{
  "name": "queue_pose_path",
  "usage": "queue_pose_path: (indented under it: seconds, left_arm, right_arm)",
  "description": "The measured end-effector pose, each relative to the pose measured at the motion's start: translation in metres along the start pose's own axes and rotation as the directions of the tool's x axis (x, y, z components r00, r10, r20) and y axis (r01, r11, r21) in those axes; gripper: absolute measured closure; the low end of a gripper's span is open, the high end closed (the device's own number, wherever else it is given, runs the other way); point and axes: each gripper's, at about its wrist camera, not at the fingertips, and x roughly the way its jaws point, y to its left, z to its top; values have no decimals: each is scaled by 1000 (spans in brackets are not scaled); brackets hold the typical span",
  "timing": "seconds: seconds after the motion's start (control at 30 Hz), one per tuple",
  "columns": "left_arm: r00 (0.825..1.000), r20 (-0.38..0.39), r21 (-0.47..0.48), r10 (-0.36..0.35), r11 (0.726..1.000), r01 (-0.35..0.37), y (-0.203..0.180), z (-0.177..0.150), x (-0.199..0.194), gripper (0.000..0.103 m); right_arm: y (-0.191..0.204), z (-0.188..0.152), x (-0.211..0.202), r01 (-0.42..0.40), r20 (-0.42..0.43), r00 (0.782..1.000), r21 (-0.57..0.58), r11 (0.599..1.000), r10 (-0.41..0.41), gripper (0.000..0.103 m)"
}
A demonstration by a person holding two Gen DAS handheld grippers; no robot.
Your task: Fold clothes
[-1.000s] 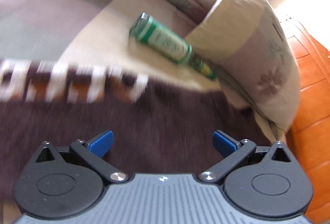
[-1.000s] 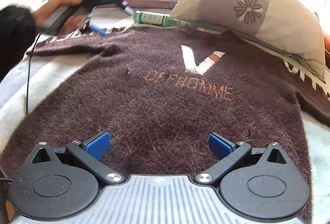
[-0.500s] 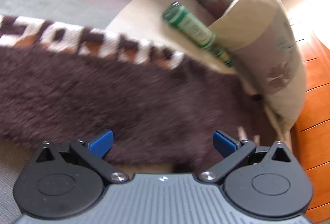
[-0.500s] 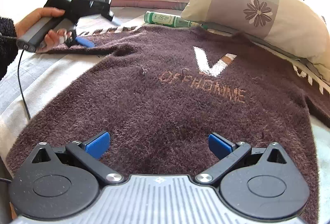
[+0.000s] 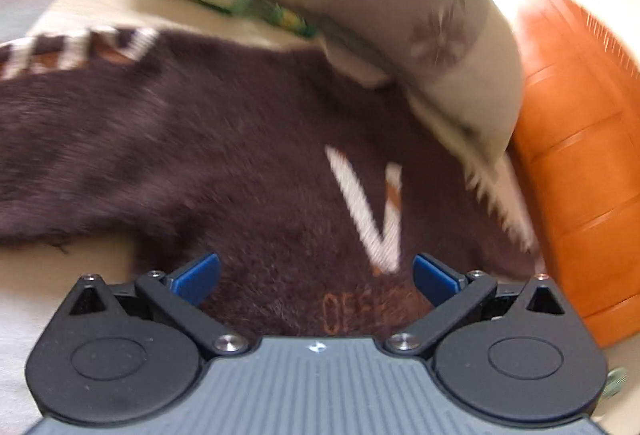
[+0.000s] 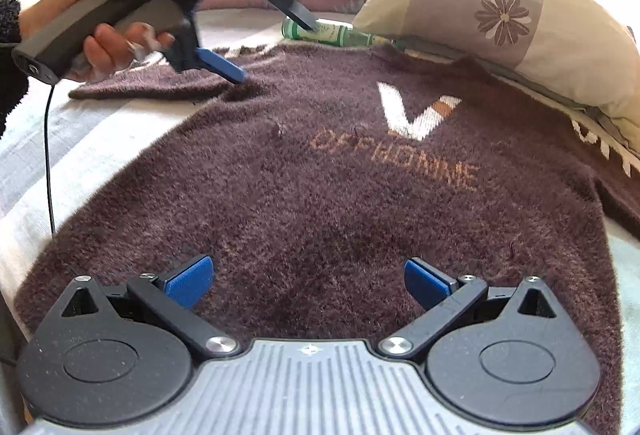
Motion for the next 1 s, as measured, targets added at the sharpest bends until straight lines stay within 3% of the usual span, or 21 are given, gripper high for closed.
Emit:
queue_pose_path:
  seconds: [0.1,0.17,0.27,0.3,0.53,0.67,0.83,1.0]
  left_arm:
    - [999,-27,-73,44,996,-46,12,-10,22,1]
    - [999,42,-130,31,991,-25,26,-13,17,1]
    - [986,98,-197,134,974,-113,30,-12,2,1]
    - [987,91,-207,134,972,-113,28,-11,-1,1]
    - [991,24,-12,134,991,-134,-28,-14,-2,1]
    - [988,-44,17,145,989,-145,-33,-31,24,1]
    - [981,23,98,190,977,-192,-37,-62,18,1]
    - [963,106,241,249,933,-268,-46,-111,0,1]
  right_arm:
    - [-4,-3,1,6,-8,1000,9,1000,-6,0]
    - [-9,-3,-2,14,-2,1000,23,1000,-14,0]
    - [-19,-3,-10,22,26,999,61,998,-24,0]
    - [-21,-4,-13,22,31,999,69,997,-24,0]
    - [-27,-5,-24,37,53,998,59,998,-40,0]
    - [-35,-4,-27,45,70,996,88,995,-51,0]
    - [-50,-2,-33,68,93,992,141,988,-82,0]
    - [-67,0,-43,63,133,987,224,973,-94,0]
